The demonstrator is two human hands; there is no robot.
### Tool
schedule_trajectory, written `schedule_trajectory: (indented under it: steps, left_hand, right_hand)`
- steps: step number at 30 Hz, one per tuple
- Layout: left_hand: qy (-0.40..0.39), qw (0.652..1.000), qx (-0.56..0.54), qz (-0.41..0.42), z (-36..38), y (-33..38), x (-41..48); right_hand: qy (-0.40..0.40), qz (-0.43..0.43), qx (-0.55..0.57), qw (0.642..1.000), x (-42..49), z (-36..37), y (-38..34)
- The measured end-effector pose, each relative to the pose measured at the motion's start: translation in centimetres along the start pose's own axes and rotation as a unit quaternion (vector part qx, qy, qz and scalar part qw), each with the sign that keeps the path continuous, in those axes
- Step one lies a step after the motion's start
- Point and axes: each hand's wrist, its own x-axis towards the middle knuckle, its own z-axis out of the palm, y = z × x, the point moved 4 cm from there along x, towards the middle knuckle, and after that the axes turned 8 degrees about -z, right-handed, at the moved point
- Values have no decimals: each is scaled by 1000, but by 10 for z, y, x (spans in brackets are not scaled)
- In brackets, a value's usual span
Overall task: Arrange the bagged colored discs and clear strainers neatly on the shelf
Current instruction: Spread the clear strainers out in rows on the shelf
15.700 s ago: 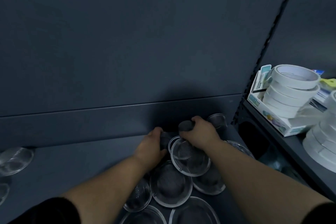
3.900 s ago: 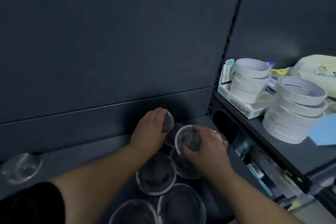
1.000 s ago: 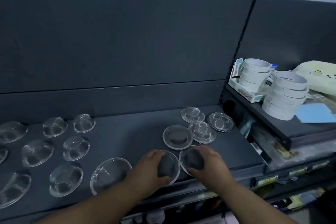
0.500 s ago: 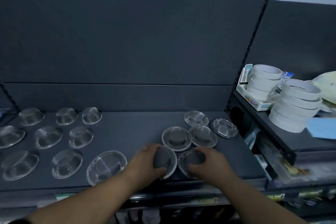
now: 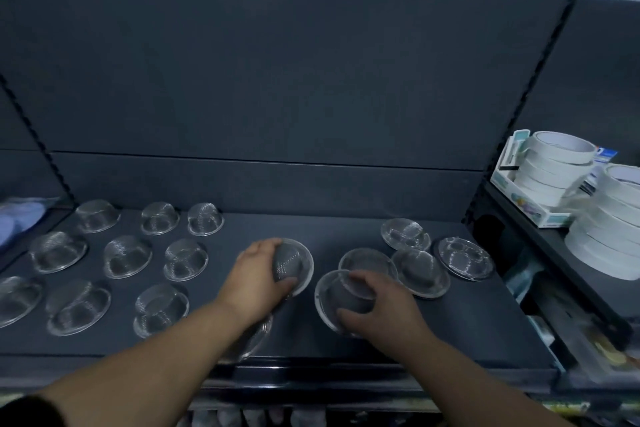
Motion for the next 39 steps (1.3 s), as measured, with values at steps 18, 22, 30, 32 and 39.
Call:
schedule_trajectory:
  steps: [18,22,30,32,39]
  left_hand:
    - [-72,997,24,2,-3,-71,63]
    - [-64,998,16,13,-2,-77,65]
    - [-64,997,16,50,-5,-86,59]
    - [-59,996,26,54,-8,-85,60]
    - [-51,997,42,48,-15,-85,63]
  right_hand:
    - [33,30,-26,999,148,52,-52]
    - [17,47,-14,999,173,72,-55]
    - [-22,54,-17,998,197,111,-62]
    - [-30,51,-19,998,201,117,-64]
    - [-47,47,-29,997,210,126,-62]
